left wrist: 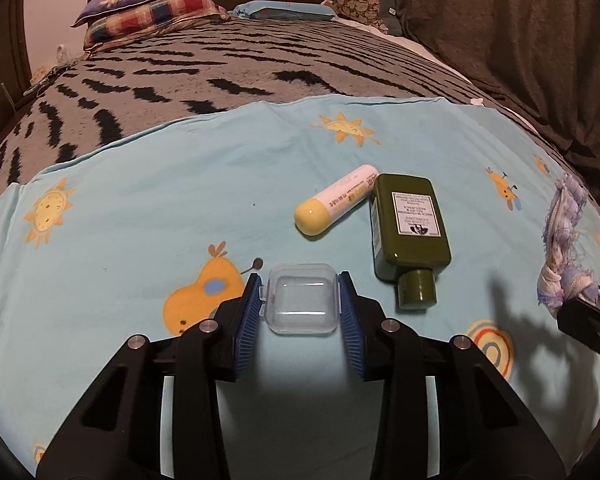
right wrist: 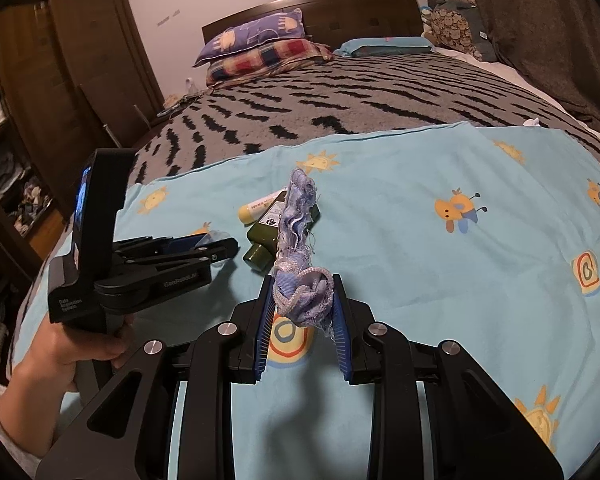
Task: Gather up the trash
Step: 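Grasp the blue rope toy with the right tool while the left tool grasps the clear case, then lower both tools below the bed edge and release case and rope toy into the bin, then raise both open tools back over the bed toward the bottle and tube, then grasp the green bottle with the right tool while the left tool grasps the yellow-capped tube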
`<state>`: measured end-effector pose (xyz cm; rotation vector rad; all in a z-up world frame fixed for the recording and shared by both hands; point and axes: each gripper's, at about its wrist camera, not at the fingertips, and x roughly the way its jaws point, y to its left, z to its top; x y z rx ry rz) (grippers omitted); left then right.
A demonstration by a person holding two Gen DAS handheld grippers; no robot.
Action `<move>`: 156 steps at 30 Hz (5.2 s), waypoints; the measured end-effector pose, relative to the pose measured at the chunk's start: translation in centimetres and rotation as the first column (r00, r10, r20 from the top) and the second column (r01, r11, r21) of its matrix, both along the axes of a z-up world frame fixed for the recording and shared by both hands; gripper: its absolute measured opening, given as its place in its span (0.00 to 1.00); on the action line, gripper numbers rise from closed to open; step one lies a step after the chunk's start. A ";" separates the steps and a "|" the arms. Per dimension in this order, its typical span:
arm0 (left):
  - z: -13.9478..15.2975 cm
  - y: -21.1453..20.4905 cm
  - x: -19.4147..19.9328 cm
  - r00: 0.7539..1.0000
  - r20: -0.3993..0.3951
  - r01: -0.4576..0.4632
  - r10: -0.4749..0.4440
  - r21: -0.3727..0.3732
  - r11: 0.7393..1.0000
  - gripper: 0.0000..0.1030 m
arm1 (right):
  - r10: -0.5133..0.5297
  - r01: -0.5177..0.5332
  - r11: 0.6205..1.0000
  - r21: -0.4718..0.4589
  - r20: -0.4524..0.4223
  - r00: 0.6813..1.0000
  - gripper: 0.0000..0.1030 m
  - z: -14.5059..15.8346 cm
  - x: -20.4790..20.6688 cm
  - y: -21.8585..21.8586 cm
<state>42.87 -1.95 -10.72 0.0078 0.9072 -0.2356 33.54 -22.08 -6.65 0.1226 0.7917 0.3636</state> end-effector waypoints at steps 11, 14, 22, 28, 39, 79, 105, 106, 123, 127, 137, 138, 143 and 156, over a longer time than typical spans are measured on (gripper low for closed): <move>4.3 1.0 -8.0 0.995 0.079 0.058 -0.053 -0.060 0.997 0.35 | 0.009 -0.009 1.000 0.010 0.024 1.000 0.27 1.9 -4.2 -0.1; 5.2 0.9 -11.1 0.992 0.096 0.086 -0.079 -0.069 0.994 0.35 | 0.012 -0.012 1.000 -0.003 0.033 0.999 0.27 2.3 -6.3 -0.1; 6.8 0.2 -20.7 0.986 0.124 0.123 -0.115 -0.056 0.991 0.35 | 0.011 -0.011 1.000 -0.011 0.033 0.999 0.27 3.1 -13.1 -1.4; 7.3 -0.2 -27.7 0.983 0.137 0.133 -0.123 -0.065 0.989 0.35 | 0.005 -0.004 1.000 -0.008 0.021 1.000 0.27 3.0 -19.0 -2.1; 3.4 -1.1 -38.2 0.989 0.103 0.110 -0.103 -0.057 0.992 0.35 | -0.030 0.030 0.998 -0.053 -0.005 1.000 0.27 -0.2 -28.7 -2.5; -20.2 -3.5 -40.9 0.908 -0.406 0.103 -0.104 -0.025 0.994 0.42 | -0.116 0.081 0.992 -0.094 -0.463 0.879 0.30 -21.5 -31.4 -1.9; 0.7 -0.1 -37.8 0.999 0.014 0.034 -0.035 0.016 0.999 0.92 | -0.177 0.175 0.983 -0.055 -0.032 0.984 0.97 -2.6 -28.7 -5.9; 1.5 0.2 -37.0 0.999 0.027 0.030 -0.030 0.014 0.999 0.92 | -0.171 0.170 0.983 -0.062 -0.011 0.985 0.97 -1.7 -27.8 -5.7; 4.4 4.0 -20.4 0.997 0.060 -0.059 0.057 0.025 0.998 0.92 | -0.147 0.148 0.987 -0.059 0.024 0.989 0.97 2.1 -11.0 -1.2; 3.6 4.8 -17.0 0.997 0.035 -0.075 0.075 0.010 0.997 0.92 | -0.131 0.131 0.990 -0.054 0.009 0.991 0.97 1.6 -5.8 1.1; 2.3 5.4 -10.7 0.998 0.020 -0.065 0.064 0.038 0.997 0.92 | -0.111 0.109 0.993 -0.047 -0.053 0.992 0.77 -0.5 3.9 5.9; 2.3 5.5 -10.2 0.998 0.020 -0.066 0.065 0.036 0.997 0.92 | -0.112 0.109 0.993 -0.049 -0.059 0.992 0.76 -0.8 4.6 6.2; 1.8 5.4 -8.5 0.998 0.013 -0.065 0.064 0.031 0.997 0.92 | -0.136 0.129 0.989 -0.071 -0.104 0.985 0.64 -2.4 8.1 7.5; 1.5 3.1 -4.1 0.999 0.028 -0.027 0.026 0.033 0.999 0.92 | -0.126 0.113 0.986 -0.121 -0.105 0.986 0.48 -3.4 10.2 5.4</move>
